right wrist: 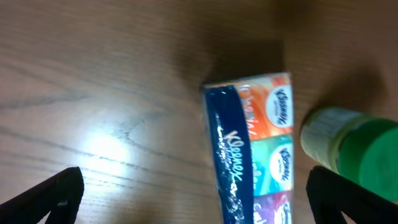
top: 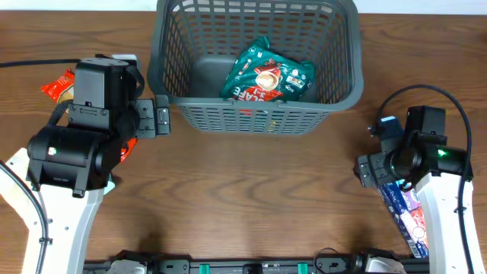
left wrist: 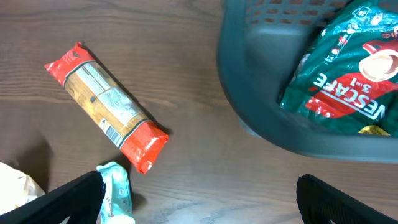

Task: Pack container
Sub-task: 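Lower the right gripper onto the blue Kleenex tissue pack and grasp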

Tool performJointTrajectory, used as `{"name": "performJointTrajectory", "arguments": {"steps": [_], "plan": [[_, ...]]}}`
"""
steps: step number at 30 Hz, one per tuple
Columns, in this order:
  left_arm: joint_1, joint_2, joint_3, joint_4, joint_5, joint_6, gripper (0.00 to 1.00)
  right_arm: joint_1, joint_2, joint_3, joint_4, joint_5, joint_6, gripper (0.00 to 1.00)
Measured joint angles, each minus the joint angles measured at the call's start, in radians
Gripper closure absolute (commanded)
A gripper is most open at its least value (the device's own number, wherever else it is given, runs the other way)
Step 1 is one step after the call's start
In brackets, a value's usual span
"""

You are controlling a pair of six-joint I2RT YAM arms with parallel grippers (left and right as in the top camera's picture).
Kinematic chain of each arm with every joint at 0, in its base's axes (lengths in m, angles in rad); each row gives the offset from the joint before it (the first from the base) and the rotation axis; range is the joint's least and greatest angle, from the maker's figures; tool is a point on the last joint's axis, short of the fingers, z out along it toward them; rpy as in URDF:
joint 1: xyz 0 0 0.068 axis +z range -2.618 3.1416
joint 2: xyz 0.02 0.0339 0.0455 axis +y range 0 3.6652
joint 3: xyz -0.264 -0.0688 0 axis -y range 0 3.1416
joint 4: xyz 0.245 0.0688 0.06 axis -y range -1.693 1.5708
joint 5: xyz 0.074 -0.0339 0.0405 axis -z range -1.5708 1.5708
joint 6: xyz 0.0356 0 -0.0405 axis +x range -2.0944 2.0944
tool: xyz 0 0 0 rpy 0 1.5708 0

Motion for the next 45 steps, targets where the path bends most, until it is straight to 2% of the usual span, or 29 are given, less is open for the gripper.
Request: {"name": "performJointTrajectory", "arguments": {"steps": [4,10,16,30,45], "plan": [[0.0,0.0,0.0,0.005,-0.011,0.002,0.01,-0.031,0.0,-0.014,-0.008,0.003,-0.061,0.04],[0.0,0.0,0.0,0.007,-0.023,0.004,0.01,-0.174,0.001,-0.111,-0.029,0.003,-0.166,0.01],[0.0,0.0,0.0,0.009,-0.026,0.004,0.01,-0.257,-0.026,-0.117,0.002,-0.005,-0.226,0.01],[0.0,0.0,0.0,0.009,-0.044,0.004,0.01,-0.302,-0.033,-0.216,0.092,-0.018,-0.364,0.02],[0.0,0.0,0.0,0.009,-0.049,0.004,0.01,-0.404,0.026,-0.218,0.194,-0.024,-0.441,0.04]]}}
